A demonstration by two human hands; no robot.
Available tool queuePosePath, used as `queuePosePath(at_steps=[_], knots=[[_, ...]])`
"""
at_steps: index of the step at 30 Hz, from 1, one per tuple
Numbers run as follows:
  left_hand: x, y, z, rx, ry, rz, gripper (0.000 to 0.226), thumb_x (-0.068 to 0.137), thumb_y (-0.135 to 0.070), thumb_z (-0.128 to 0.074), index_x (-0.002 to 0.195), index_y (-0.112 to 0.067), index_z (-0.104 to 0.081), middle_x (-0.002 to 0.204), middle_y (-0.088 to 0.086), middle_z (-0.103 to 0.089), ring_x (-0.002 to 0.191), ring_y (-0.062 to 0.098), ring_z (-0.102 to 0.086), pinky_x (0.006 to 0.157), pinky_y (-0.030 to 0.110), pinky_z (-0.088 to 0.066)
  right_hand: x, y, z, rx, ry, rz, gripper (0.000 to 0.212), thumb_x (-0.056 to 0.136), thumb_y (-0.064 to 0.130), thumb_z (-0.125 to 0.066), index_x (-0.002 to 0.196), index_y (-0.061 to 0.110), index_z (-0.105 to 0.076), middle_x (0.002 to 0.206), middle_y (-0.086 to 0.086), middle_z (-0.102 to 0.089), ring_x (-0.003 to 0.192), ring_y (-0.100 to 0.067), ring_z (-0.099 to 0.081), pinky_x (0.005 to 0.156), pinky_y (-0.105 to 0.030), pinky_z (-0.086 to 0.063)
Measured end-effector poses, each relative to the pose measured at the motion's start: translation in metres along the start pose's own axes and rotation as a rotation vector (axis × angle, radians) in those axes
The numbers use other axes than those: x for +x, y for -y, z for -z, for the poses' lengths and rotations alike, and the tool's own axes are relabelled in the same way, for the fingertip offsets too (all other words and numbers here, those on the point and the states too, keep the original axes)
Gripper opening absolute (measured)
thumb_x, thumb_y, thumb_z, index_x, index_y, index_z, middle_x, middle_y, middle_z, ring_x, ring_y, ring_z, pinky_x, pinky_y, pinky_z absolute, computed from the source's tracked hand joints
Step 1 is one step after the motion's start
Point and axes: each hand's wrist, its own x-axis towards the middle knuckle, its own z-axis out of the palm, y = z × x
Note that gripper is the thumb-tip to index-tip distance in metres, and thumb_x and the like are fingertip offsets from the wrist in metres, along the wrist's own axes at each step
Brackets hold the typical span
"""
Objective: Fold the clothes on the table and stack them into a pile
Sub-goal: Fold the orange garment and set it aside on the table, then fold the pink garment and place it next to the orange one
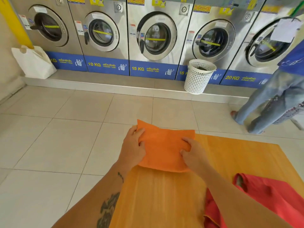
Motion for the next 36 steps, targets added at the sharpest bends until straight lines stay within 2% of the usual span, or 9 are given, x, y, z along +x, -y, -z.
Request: queuePosePath(at_steps=[5, 9, 14, 21, 23, 25, 29, 33, 36], knots=[[0.012, 0.039, -0.021, 0.233, 0.073, 0.044, 0.053, 0.095, -0.020, -0.048, 0.147, -0.019, -0.038, 0.152, 0.002, -0.030, 0.134, 0.024, -0.031, 0.110, 0.038, -0.038, 0.018, -0.022, -0.018, -0.378, 0.136, -0.018, 0.066, 0.096, 0.031, -0.051, 0.154, 0.023, -0.020, 0.157, -0.009, -0.026, 0.141, -0.034, -0.027, 0.112, -0.048, -0.035], [0.001, 0.051, -0.027, 0.318, -0.035, 0.043, 0.051, 0.091, -0.030, -0.050, 0.142, -0.024, -0.046, 0.147, 0.001, -0.040, 0.128, 0.028, -0.033, 0.102, 0.046, -0.043, 0.015, -0.023, -0.025, -0.542, 0.099, 0.000, 0.062, 0.100, 0.035, -0.039, 0.156, 0.027, -0.011, 0.162, -0.008, -0.016, 0.144, -0.037, -0.018, 0.115, -0.052, -0.027], [-0.012, 0.048, -0.018, 0.357, -0.013, 0.115, 0.049, 0.094, -0.035, -0.045, 0.143, -0.027, -0.041, 0.153, 0.004, -0.028, 0.136, 0.031, -0.025, 0.106, 0.052, -0.036, 0.001, -0.017, -0.015, -0.537, 0.082, -0.004, 0.063, 0.098, 0.036, -0.043, 0.154, 0.030, -0.014, 0.164, -0.005, -0.008, 0.146, -0.038, -0.012, 0.115, -0.056, -0.026], [-0.052, -0.007, 0.006, 0.104, -0.088, 0.032, 0.044, 0.090, -0.013, -0.051, 0.132, -0.023, -0.053, 0.135, -0.001, -0.045, 0.118, 0.021, -0.048, 0.098, 0.042, -0.046, -0.063, -0.019, 0.038, -0.301, 0.092, 0.148, 0.068, 0.091, 0.018, -0.054, 0.153, 0.025, -0.027, 0.160, -0.005, -0.025, 0.147, -0.026, -0.022, 0.117, -0.039, -0.024], [-0.073, -0.036, 0.007, 0.004, -0.107, 0.005, 0.043, 0.091, -0.009, -0.049, 0.130, -0.025, -0.054, 0.129, -0.005, -0.046, 0.097, 0.007, -0.056, 0.080, 0.024, -0.051, -0.091, -0.022, 0.062, -0.261, 0.069, 0.196, 0.065, 0.092, 0.016, -0.057, 0.151, 0.023, -0.031, 0.155, -0.001, -0.033, 0.143, -0.021, -0.030, 0.113, -0.031, -0.025], [-0.098, -0.065, 0.002, -0.047, -0.121, -0.026, 0.041, 0.092, -0.007, -0.048, 0.127, -0.026, -0.057, 0.125, -0.010, -0.047, 0.085, -0.006, -0.053, 0.065, 0.010, -0.041, -0.120, -0.029, 0.087, -0.228, 0.034, 0.213, 0.063, 0.091, 0.016, -0.059, 0.149, 0.022, -0.035, 0.150, 0.000, -0.040, 0.138, -0.019, -0.038, 0.109, -0.031, -0.033], [-0.156, -0.117, -0.021, -0.157, -0.114, -0.076, 0.039, 0.092, -0.007, -0.047, 0.123, -0.028, -0.059, 0.118, -0.011, -0.049, 0.103, 0.005, -0.053, 0.074, 0.011, -0.040, -0.178, -0.056, 0.137, -0.175, -0.056, 0.228, 0.057, 0.090, 0.016, -0.062, 0.143, 0.020, -0.045, 0.122, 0.009, -0.052, 0.119, -0.015, -0.052, 0.100, -0.025, -0.039], [-0.222, -0.164, -0.056, -0.182, -0.101, -0.170, 0.037, 0.091, -0.007, -0.049, 0.118, -0.028, -0.061, 0.111, -0.012, -0.052, 0.100, 0.005, -0.055, 0.085, 0.023, -0.046, -0.239, -0.100, 0.182, -0.125, -0.129, 0.230, 0.049, 0.088, 0.013, -0.064, 0.136, 0.019, -0.054, 0.129, 0.007, -0.057, 0.119, -0.010, -0.052, 0.100, -0.019, -0.036], [-0.278, -0.197, -0.090, -0.239, 0.003, -0.189, 0.040, 0.093, -0.007, -0.048, 0.120, -0.034, -0.058, 0.113, -0.019, -0.050, 0.104, -0.003, -0.053, 0.084, 0.015, -0.042, -0.283, -0.144, 0.216, -0.040, -0.169, 0.179, 0.046, 0.089, 0.012, -0.064, 0.134, 0.022, -0.057, 0.127, 0.008, -0.059, 0.110, -0.010, -0.057, 0.093, -0.013, -0.042]])
